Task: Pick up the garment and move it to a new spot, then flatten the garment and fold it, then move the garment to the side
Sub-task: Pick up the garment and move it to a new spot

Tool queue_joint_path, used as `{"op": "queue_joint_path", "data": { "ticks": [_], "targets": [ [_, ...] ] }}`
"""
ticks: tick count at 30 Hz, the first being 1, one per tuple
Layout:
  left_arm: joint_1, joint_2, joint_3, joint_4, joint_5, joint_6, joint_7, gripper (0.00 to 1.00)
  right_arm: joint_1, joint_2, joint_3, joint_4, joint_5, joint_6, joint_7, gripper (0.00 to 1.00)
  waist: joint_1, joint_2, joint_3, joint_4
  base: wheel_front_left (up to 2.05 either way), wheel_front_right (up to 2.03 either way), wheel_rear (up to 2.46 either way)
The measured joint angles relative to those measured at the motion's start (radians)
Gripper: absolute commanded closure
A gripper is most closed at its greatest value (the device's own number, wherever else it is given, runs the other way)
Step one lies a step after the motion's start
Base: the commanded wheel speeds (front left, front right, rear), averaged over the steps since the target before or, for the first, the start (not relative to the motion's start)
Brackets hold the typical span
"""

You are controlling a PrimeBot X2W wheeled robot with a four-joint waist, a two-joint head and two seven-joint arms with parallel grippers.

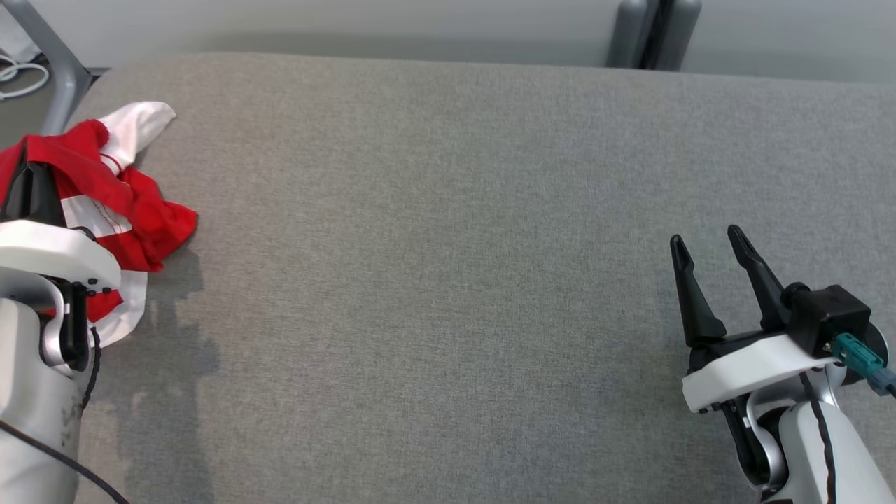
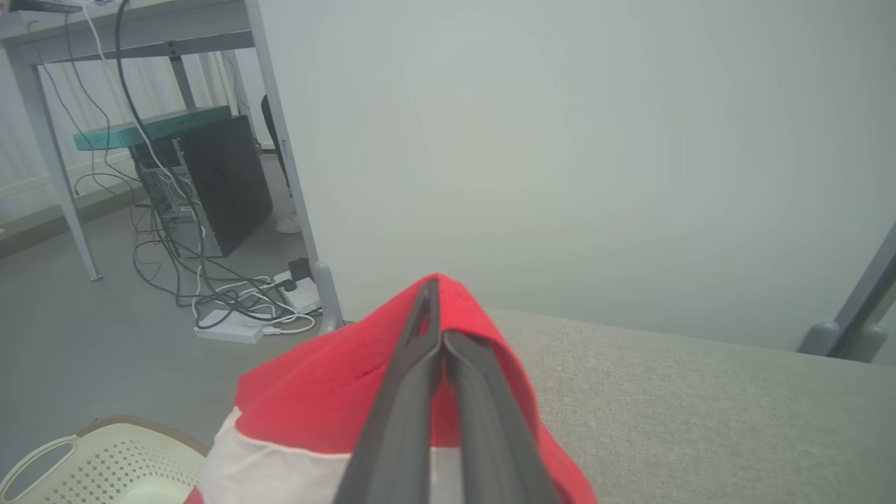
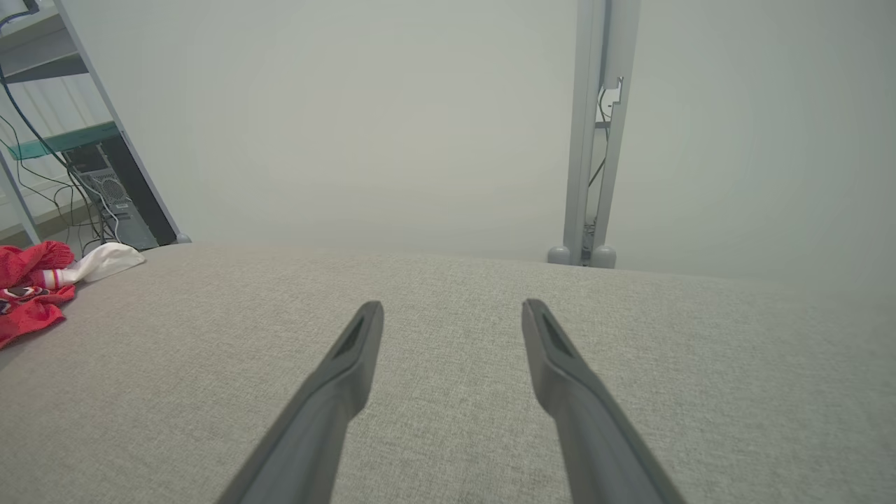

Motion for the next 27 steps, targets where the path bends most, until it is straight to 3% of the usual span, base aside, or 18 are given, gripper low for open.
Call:
{"op": "queue_joint_path", "data": {
  "ticks": [5, 15, 21, 27],
  "targets": [
    [0.126, -0.004, -0.003, -0.250, 0.008, 0.050, 0.016, 1.00, 0.028, 0.005, -0.010, 0.005, 0.018, 0.000, -0.003, 0.00, 0.0000, 0.0000, -0.050, 0.016, 0.00, 0.00, 0.00],
    [0.409, -0.029, -0.052, -0.842, 0.058, 0.177, 0.165, 1.00, 0.057, 0.012, -0.030, -0.002, 0.037, 0.000, -0.003, 0.00, 0.0000, 0.0000, -0.108, -0.001, 0.00, 0.00, 0.00],
    [0.464, -0.039, -0.115, -1.006, 0.080, 0.187, 0.217, 1.00, 0.054, 0.014, -0.027, -0.022, 0.036, 0.000, -0.002, 0.00, 0.0000, 0.0000, -0.107, -0.049, 0.00, 0.00, 0.00],
    [0.464, -0.063, -0.210, -1.039, 0.098, 0.160, 0.249, 1.00, 0.051, 0.014, -0.031, -0.035, 0.036, 0.000, 0.002, 0.00, 0.0000, 0.0000, -0.105, -0.119, 0.00, 0.00, 0.00]
  ]
}}
